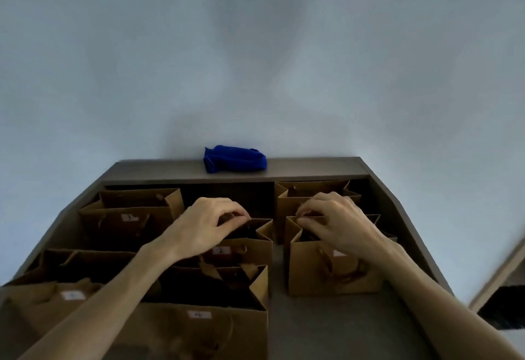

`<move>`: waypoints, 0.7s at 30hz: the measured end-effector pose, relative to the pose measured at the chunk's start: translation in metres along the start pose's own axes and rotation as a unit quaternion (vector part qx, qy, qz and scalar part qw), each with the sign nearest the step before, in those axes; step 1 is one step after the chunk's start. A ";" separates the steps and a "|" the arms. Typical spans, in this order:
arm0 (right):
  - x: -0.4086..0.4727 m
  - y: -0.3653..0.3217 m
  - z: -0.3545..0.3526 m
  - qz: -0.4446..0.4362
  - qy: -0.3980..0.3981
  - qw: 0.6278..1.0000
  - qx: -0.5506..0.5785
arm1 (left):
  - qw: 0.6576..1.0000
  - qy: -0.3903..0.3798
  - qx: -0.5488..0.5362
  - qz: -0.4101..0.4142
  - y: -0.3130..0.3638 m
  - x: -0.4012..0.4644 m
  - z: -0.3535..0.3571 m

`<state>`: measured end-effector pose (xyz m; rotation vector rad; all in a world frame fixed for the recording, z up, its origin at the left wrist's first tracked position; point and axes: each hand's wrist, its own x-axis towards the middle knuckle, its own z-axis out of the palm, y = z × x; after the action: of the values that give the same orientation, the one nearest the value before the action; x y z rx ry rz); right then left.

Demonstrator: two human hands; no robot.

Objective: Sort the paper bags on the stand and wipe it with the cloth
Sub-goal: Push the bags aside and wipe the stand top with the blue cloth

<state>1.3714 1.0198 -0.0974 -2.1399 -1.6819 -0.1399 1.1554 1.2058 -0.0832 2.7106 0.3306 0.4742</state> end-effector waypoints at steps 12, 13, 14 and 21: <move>0.031 -0.066 0.027 -0.082 -0.155 0.982 -0.066 | 0.991 -0.102 0.071 -0.044 -0.043 -0.032 -0.015; 0.034 -0.069 0.027 -0.081 -0.160 0.981 -0.069 | 0.991 -0.096 0.077 -0.046 -0.045 -0.033 -0.017; 0.038 -0.073 0.027 -0.080 -0.160 0.981 -0.069 | 0.991 -0.088 0.086 -0.045 -0.048 -0.033 -0.019; 0.072 -0.116 0.039 -0.103 -0.151 0.982 -0.050 | 0.987 -0.057 0.115 -0.092 -0.081 -0.058 -0.053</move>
<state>1.2742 1.1217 -0.0795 -2.1381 -2.1117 0.0468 1.0699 1.2787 -0.0848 2.8770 0.6326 0.2407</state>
